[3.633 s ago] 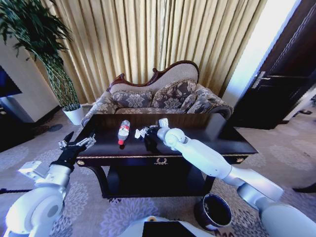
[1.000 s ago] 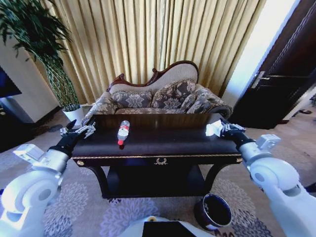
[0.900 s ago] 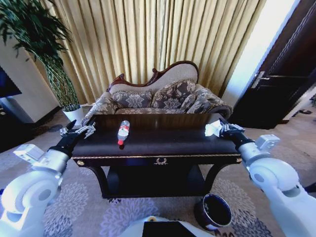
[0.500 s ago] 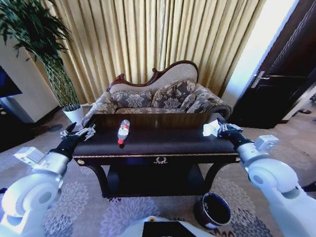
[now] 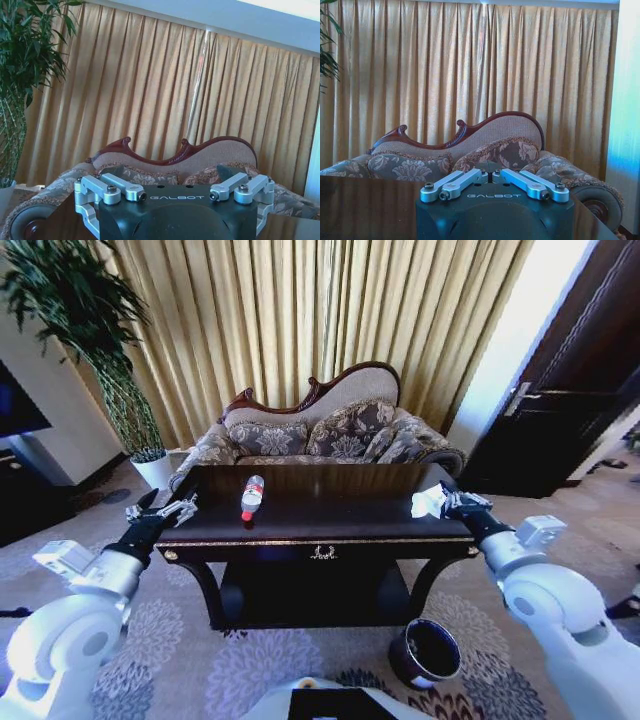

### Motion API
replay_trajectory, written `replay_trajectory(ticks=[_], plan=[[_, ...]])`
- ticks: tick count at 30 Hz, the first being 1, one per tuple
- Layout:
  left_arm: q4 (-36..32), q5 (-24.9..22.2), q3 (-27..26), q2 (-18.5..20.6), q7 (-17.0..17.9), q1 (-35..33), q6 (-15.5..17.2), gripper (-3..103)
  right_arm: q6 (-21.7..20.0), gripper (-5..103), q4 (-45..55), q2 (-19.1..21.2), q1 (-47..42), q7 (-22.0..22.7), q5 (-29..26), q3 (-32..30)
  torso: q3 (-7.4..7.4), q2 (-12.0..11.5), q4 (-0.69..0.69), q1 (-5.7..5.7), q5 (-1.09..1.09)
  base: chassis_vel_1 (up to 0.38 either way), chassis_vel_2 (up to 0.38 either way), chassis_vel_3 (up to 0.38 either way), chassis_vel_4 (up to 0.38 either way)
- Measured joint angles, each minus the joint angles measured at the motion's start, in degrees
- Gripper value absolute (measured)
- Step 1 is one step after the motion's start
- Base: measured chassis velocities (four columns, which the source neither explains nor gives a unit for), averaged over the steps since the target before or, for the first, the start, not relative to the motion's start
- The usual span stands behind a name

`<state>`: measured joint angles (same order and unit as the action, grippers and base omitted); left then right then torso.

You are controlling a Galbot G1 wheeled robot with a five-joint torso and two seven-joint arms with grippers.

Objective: Move to the front of the table and place the trash on the table into the trash bin.

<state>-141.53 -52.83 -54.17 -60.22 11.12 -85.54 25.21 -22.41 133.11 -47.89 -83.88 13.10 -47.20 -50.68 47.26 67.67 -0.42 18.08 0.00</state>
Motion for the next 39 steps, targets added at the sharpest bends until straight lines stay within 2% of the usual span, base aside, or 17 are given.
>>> replay_trajectory(ticks=[12,21,23,24,25,26,29,30,31,33,34,36,38,39], plan=[[-0.02,0.32,0.30,-0.28,-0.03,-0.05,-0.09,100,0.54,0,-1.34,-1.04,-0.24,-0.01,0.88,0.75,0.00,0.00,0.00,0.00,0.00,0.137,-0.129,-0.132,0.132],[0.49,1.58,1.13,-0.71,-0.09,0.03,-1.16,100,3.13,0,-9.93,-6.13,-0.61,0.64,3.36,7.58,-0.02,0.02,-0.01,-0.02,0.00,0.088,-0.075,-0.081,0.080],[0.49,1.59,1.01,-0.73,-0.12,0.05,-1.21,100,4.09,0,-14.93,-7.96,0.56,2.56,4.29,10.19,0.00,0.00,0.00,-0.01,0.00,0.000,0.000,0.000,0.000],[0.34,1.59,0.90,-0.98,-0.12,-0.14,-1.22,100,6.18,0,-26.49,-10.38,2.93,3.19,8.27,13.03,0.02,-0.02,0.01,0.03,0.01,0.000,0.000,0.000,0.000],[0.22,1.59,0.79,-1.05,-0.13,-0.37,-1.28,100,7.10,0,-31.28,-11.02,3.83,2.69,9.25,13.86,0.02,-0.01,0.01,0.03,0.01,0.000,0.000,0.000,0.000],[0.22,1.59,0.79,-1.05,-0.13,-0.37,-1.28,100,7.10,0,-31.28,-11.02,3.83,2.69,9.25,13.86,0.02,-0.01,0.01,0.03,0.01,0.000,0.000,0.000,0.000],[0.19,1.63,0.60,-1.19,-0.18,-0.78,-2.08,100,9.21,0,-43.55,-12.01,6.51,1.09,10.79,15.48,0.01,-0.01,0.00,0.02,0.02,0.000,0.000,0.000,0.000],[0.19,1.63,0.60,-1.19,-0.18,-0.78,-2.08,100,9.21,0,-43.55,-12.01,6.51,1.09,10.79,15.48,0.01,-0.01,0.00,0.02,0.02,0.000,0.000,0.000,0.000],[0.24,1.69,0.59,-1.24,-0.26,-0.85,-2.39,100,10.31,0,-48.98,-12.32,7.76,0.26,12.03,16.02,0.00,-0.01,-0.01,0.01,0.01,0.000,0.000,0.000,0.000],[0.25,1.73,0.59,-1.26,-0.29,-0.91,-2.50,100,10.91,0,-52.22,-12.50,8.52,-0.27,12.93,16.27,0.00,-0.01,0.00,0.01,0.02,0.000,0.000,0.000,0.000],[0.23,1.77,0.63,-1.30,-0.34,-0.98,-2.60,100,12.50,0,-59.33,-13.04,10.55,-1.61,14.94,16.68,0.00,-0.01,-0.01,0.01,0.01,0.000,0.000,0.000,0.000],[0.22,1.78,0.70,-1.32,-0.35,-0.99,-2.60,100,13.24,0,-61.88,-13.34,11.45,-1.98,15.56,16.77,0.00,-0.01,-0.02,0.01,0.00,0.000,0.000,0.000,0.000],[0.11,1.97,1.08,-1.41,-0.36,-0.99,-2.60,100,16.48,0,-69.92,-14.86,14.81,-2.46,17.21,17.37,0.01,-0.01,0.00,0.01,0.01,0.000,0.000,0.000,0.000],[0.11,1.97,1.08,-1.41,-0.36,-0.99,-2.60,100,16.48,0,-69.92,-14.86,14.81,-2.46,17.21,17.37,0.01,-0.01,0.00,0.01,0.01,0.000,0.000,0.000,0.000]])
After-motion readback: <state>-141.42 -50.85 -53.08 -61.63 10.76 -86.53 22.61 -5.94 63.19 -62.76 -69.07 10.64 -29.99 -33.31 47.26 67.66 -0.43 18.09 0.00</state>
